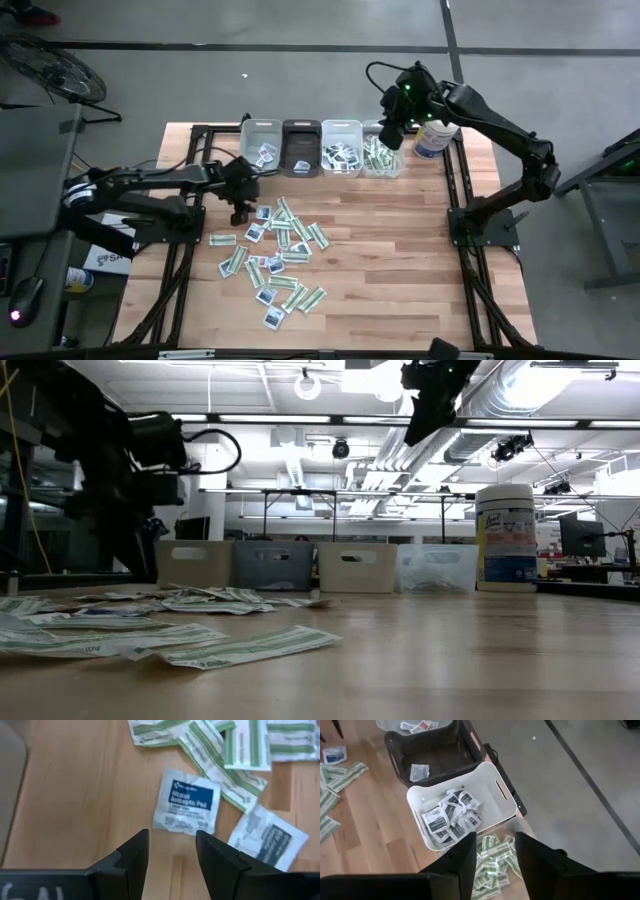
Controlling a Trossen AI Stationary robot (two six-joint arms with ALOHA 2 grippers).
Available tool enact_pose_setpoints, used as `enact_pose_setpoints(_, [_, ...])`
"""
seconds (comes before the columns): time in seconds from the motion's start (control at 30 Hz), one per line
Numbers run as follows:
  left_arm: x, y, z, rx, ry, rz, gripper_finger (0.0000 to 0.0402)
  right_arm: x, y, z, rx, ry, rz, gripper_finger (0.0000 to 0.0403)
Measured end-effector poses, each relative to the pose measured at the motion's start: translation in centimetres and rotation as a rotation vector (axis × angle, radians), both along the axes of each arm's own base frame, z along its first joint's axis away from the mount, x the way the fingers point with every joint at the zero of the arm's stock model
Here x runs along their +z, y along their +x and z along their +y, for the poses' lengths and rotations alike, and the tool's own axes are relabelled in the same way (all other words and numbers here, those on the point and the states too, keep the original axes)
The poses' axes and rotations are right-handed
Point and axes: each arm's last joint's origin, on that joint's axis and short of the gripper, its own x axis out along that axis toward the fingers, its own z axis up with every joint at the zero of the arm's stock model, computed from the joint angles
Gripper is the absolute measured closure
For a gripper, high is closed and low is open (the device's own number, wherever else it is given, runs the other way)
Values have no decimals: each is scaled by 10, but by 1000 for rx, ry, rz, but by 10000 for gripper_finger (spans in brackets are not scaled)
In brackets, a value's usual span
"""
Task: Pick & Place First Aid Supplies
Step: Put the blue alcohol pad into the black bin
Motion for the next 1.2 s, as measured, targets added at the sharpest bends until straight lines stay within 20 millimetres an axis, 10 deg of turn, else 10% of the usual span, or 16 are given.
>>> enact_pose_setpoints(1.2, [-41,35,-33,166,56,182,262,-6,-7,10,154,98,75,274])
